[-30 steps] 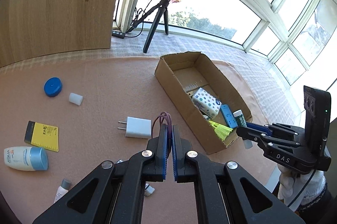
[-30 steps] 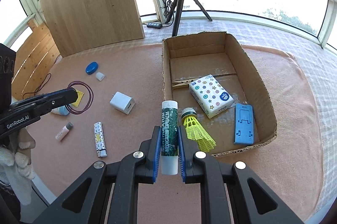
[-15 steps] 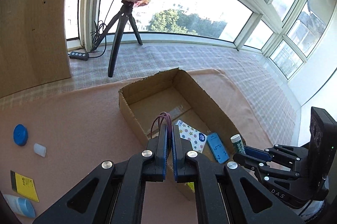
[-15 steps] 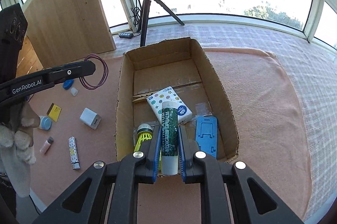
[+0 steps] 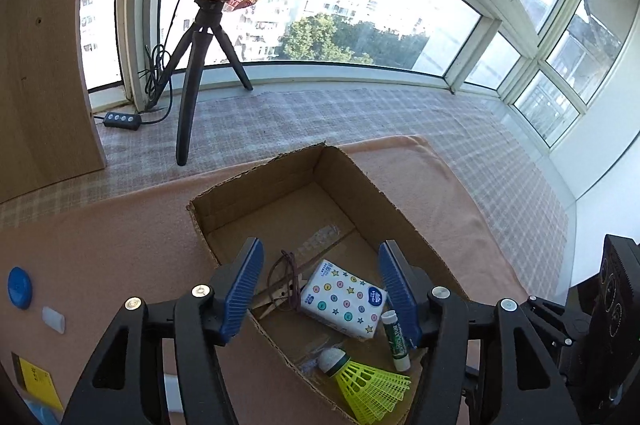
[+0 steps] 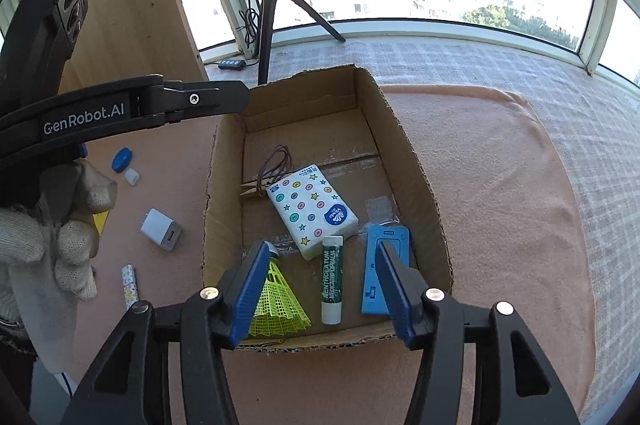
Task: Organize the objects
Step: 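Carry the glue stick and cable into the box and open both tools, then grasp the patterned lighter with the right tool while the left tool grasps the lotion bottle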
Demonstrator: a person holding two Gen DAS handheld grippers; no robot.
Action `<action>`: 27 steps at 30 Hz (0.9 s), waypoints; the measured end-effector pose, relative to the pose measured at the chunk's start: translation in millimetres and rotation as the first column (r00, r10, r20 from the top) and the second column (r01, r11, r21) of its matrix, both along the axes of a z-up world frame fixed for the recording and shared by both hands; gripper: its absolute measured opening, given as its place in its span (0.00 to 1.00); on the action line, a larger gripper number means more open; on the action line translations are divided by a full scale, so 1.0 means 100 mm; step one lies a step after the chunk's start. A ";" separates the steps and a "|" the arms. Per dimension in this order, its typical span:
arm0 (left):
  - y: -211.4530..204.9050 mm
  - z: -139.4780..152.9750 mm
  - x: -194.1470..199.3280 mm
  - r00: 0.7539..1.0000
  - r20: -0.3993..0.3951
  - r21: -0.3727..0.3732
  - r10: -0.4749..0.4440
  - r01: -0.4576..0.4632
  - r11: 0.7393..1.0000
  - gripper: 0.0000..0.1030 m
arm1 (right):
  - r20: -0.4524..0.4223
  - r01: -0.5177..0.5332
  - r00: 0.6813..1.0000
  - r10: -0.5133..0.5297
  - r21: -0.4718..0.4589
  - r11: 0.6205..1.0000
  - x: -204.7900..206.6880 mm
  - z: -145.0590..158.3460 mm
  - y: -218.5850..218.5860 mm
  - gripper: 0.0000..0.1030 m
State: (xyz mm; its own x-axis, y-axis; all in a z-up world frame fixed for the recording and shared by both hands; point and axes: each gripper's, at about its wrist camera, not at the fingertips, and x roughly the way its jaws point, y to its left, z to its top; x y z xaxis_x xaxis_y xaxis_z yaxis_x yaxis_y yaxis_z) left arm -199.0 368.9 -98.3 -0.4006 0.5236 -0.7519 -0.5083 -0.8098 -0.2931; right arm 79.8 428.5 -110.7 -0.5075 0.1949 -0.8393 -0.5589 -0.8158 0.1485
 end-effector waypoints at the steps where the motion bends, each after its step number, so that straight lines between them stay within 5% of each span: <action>1: -0.01 0.01 0.01 1.000 -0.005 -0.005 -0.002 0.002 1.000 0.62 | -0.008 0.002 1.000 -0.002 0.006 1.000 0.02 0.03 -0.01 0.59; 16: -0.54 0.12 0.21 1.000 0.010 -0.002 0.025 -0.025 1.000 0.62 | -0.017 0.013 1.000 -0.013 -0.003 1.000 -0.03 0.06 -0.26 0.59; 27: -1.58 0.30 0.55 0.996 0.012 0.019 0.094 -0.094 0.995 0.62 | -0.037 -0.060 0.997 0.060 0.020 0.998 -0.20 0.18 -0.79 0.59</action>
